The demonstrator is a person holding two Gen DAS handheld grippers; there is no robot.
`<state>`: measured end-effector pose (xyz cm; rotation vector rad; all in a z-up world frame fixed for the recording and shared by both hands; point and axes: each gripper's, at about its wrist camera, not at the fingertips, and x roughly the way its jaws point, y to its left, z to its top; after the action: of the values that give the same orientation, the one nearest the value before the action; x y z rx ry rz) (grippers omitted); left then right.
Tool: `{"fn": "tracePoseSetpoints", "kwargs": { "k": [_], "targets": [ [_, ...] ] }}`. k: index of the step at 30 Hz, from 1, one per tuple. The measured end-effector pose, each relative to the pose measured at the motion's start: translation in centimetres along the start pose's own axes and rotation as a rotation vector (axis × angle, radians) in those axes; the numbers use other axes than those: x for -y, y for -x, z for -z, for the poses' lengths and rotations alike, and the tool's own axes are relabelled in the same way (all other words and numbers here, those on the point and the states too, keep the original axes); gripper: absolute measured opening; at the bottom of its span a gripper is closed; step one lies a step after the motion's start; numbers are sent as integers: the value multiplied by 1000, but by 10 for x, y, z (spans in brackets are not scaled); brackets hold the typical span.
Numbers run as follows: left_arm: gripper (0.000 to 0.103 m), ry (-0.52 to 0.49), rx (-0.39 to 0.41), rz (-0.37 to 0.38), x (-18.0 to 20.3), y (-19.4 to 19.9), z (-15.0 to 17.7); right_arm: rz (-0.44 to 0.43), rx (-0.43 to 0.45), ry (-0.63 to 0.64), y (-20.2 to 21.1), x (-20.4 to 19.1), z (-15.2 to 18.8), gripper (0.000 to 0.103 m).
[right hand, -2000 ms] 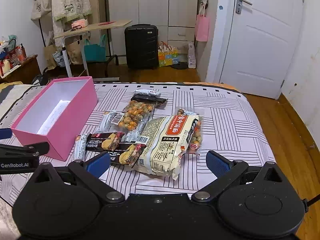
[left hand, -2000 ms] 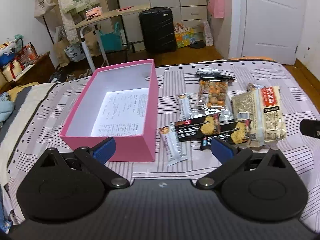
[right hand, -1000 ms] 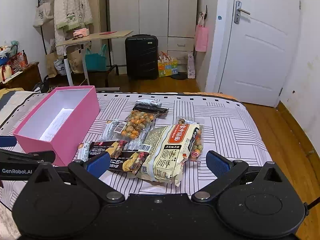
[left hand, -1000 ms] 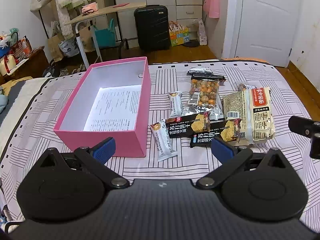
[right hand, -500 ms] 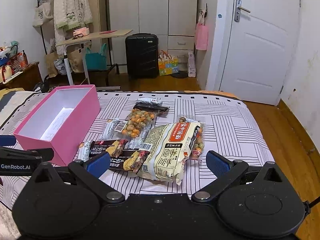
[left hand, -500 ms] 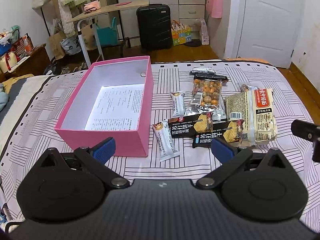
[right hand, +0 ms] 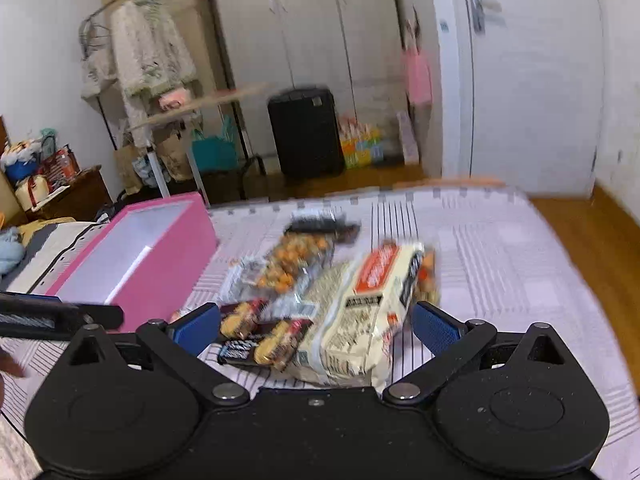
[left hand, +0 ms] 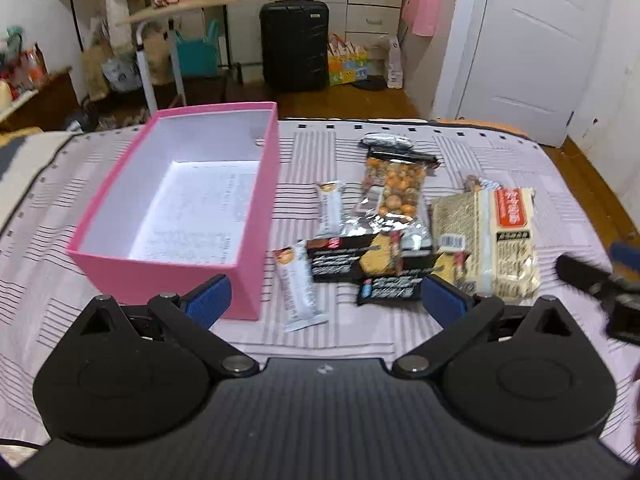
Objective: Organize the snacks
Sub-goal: 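Lower the left tool and grasp the cream noodle bag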
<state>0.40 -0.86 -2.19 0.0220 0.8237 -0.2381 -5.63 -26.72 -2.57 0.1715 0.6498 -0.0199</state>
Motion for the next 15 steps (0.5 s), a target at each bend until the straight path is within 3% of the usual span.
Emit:
{"fn": "tracePoseSetpoints", "kwargs": {
  "k": [11,14,15],
  "targets": [
    [95,-24,-76,223,52,-92,-55,4,-117,32,-69,29,2,86],
    [88,-13,-122,296,64,-125,-59,-5,-143,14,-84,37,6,76],
    [86,-10,-142,316,68,-138,-59,-11,-157,-2,-90,41,8,67]
  ]
}}
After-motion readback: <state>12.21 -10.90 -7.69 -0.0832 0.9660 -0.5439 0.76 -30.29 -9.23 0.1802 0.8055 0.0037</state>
